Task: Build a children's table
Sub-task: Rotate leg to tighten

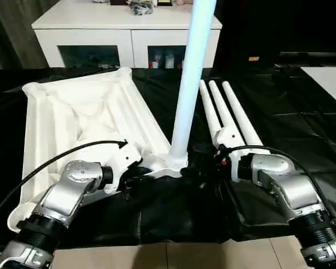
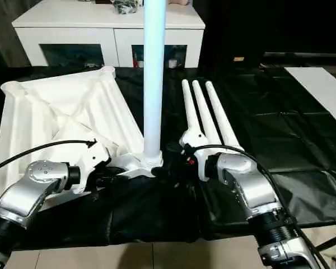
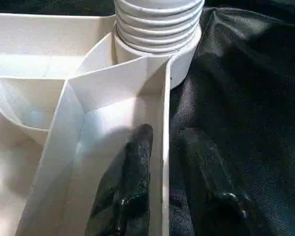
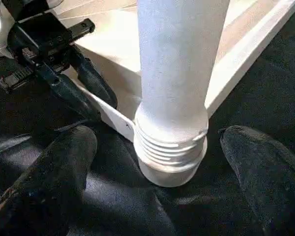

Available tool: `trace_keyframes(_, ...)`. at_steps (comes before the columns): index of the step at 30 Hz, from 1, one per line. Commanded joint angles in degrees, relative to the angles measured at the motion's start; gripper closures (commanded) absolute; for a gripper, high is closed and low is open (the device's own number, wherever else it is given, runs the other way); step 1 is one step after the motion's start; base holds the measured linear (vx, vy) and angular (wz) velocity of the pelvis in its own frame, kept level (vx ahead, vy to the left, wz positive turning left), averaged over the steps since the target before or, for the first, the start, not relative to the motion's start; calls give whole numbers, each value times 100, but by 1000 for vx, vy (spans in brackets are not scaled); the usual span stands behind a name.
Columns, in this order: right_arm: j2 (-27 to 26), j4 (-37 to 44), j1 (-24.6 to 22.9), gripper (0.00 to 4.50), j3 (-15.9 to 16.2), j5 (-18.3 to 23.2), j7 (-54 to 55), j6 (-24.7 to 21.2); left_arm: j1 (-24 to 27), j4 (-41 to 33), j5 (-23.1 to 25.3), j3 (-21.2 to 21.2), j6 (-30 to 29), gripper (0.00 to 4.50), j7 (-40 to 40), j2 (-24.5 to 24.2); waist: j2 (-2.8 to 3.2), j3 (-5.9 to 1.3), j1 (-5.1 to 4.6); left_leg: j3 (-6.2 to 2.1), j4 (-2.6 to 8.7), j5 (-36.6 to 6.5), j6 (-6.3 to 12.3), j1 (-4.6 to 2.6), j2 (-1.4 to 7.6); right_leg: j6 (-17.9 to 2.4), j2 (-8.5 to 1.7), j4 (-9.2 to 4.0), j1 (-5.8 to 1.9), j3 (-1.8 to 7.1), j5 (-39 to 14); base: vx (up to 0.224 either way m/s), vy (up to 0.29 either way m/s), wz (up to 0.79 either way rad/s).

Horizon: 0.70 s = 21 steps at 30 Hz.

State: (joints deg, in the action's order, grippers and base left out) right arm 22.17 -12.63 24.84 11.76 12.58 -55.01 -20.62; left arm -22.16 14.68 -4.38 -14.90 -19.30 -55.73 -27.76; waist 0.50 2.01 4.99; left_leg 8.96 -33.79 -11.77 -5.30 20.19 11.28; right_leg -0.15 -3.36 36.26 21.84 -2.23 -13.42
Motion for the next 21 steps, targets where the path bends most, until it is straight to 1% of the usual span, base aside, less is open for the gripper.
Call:
trace_keyframes(1,-3,-76,100,0,28,-48,-24,74,96,-50,-23,48,-10,373,38,9,15,-307,-10,4,350,-418,207,-2,142,-1479,-373,-339,-298,229,735,0,0,0)
trace_keyframes(2,-13,-93,101,0,32,-54,-26,89,116,-70,-36,58,-4,393,43,17,18,-308,-8,3,351,-427,205,-7,143,-1475,-374,-339,-296,229,711,0,0,0)
trace_keyframes(5,-38,-158,103,0,53,-67,-45,161,173,-146,-72,60,-14,404,55,34,17,-314,-9,6,346,-429,206,-7,151,-1500,-383,-339,-292,232,706,0,0,0)
trace_keyframes(6,-41,-176,104,0,71,-80,-56,186,184,-155,-74,57,-12,410,58,36,27,-312,-12,9,343,-403,212,-3,144,-1503,-374,-336,-293,233,751,0,0,0)
trace_keyframes(8,-52,-231,107,0,124,-127,-83,263,210,-177,-78,50,-5,436,68,44,24,-318,-13,4,341,-354,230,-6,146,-1494,-368,-327,-293,228,834,0,0,0)
trace_keyframes(9,-129,-419,167,0,202,-246,-31,432,248,-233,-105,30,31,444,23,63,31,-319,-12,4,339,-353,227,-6,148,-1496,-376,-327,-288,225,845,0,0,0)
trace_keyframes(10,-143,-443,177,0,207,-255,-22,446,253,-242,-109,27,35,448,15,64,27,-317,-22,4,339,-360,223,0,143,-1510,-375,-326,-287,222,832,0,0,0)
trace_keyframes(11,-182,-511,206,0,218,-282,7,487,266,-266,-120,18,44,448,-6,68,30,-322,-27,6,339,-374,220,-2,140,-1528,-377,-327,-290,223,806,0,0,0)
trace_keyframes(12,-275,-664,287,0,236,-347,96,595,284,-321,-136,-13,43,448,-51,71,19,-320,-37,5,343,-348,219,3,148,-1542,-377,-320,-290,224,844,0,0,0)
trace_keyframes(14,-375,-796,369,0,217,-332,120,648,296,-365,-130,-34,27,448,-54,79,29,-320,-38,11,336,-333,235,-5,141,-1549,-374,-321,-287,229,869,0,0,0)
trace_keyframes(15,-404,-839,397,0,208,-323,120,660,299,-380,-126,-36,20,448,-50,85,12,-325,-33,10,338,-319,250,-5,143,-1545,-373,-316,-293,227,892,0,0,0)
trace_keyframes(17,-434,-905,432,0,222,-341,125,697,300,-391,-124,-39,14,448,-47,93,31,-320,-29,9,340,-314,252,-8,147,-1555,-370,-315,-283,223,881,0,0,0)
trace_keyframes(21,-572,-1283,588,0,285,-469,144,943,319,-412,-116,-45,8,448,-53,103,36,-325,-30,14,335,-282,251,-8,144,-1572,-370,-305,-276,221,964,0,0,0)
